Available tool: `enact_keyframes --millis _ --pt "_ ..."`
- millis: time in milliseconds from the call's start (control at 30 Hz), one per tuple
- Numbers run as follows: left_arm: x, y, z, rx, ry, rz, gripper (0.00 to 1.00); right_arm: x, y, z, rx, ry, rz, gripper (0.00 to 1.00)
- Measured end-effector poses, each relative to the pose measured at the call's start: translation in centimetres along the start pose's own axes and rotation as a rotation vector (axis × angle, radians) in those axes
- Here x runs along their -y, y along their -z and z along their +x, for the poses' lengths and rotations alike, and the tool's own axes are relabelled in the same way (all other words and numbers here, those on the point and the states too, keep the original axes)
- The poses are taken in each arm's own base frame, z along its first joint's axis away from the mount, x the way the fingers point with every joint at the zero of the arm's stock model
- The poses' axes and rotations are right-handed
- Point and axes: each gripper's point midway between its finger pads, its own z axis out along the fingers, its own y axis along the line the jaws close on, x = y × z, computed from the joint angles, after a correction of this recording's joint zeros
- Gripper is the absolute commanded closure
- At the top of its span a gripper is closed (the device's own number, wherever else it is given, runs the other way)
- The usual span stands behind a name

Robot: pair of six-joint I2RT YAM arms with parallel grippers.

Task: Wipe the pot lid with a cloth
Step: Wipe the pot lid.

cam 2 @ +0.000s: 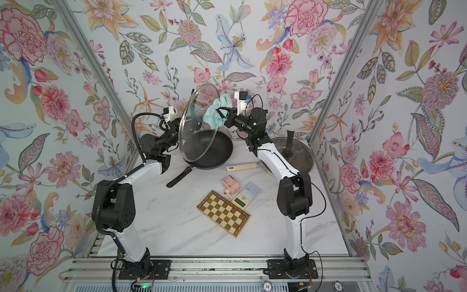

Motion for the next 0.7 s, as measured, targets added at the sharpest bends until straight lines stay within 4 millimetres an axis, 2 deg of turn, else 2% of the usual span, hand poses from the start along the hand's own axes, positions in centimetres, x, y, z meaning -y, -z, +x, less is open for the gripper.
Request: enact_keyframes --millis 100,200,267,300,367,433,500,600,700 --pt "1.2 -0.5 -0.7 0.003 -0.062 0.019 1.0 -0.4 -0.6 3.4 -0.06 -0.028 0.008 1.0" --pt "2.4 -1.1 -1.4 0.005 -0.129 0.042 1.0 -2.1 -1.3 8.2 -0.166 -0.058 0.0 1.0" --pt "2.8 -1.4 -1.6 0.004 -0.168 0.054 1.0 -4.1 -1.8 11.0 -0.237 -0.066 -0.021 1.0" --pt "2.8 -1.5 -1.7 0.005 -0.18 0.057 1.0 -5.8 -2.1 12.3 -0.274 -0.064 -0.041 1.0" --pt "2.3 -1.6 -2.1 0.012 -0.192 0.056 1.0 -9.0 -2.6 13.6 -0.317 -0.053 -0.086 1.0" --pt "1.4 -1.7 -2.4 0.021 -0.188 0.049 1.0 -12.2 -2.8 13.9 -0.34 -0.037 -0.139 1.0" --pt "0.4 -1.6 -2.8 0.033 -0.179 0.035 1.0 -14.8 -2.9 13.3 -0.345 -0.023 -0.183 1.0" --pt "-0.5 -1.3 -3.5 0.062 -0.17 0.024 1.0 -16.8 -2.8 11.0 -0.319 -0.003 -0.231 1.0" --pt "-1.0 -1.1 -4.0 0.092 -0.157 0.017 1.0 -17.6 -2.6 7.8 -0.26 0.026 -0.256 1.0"
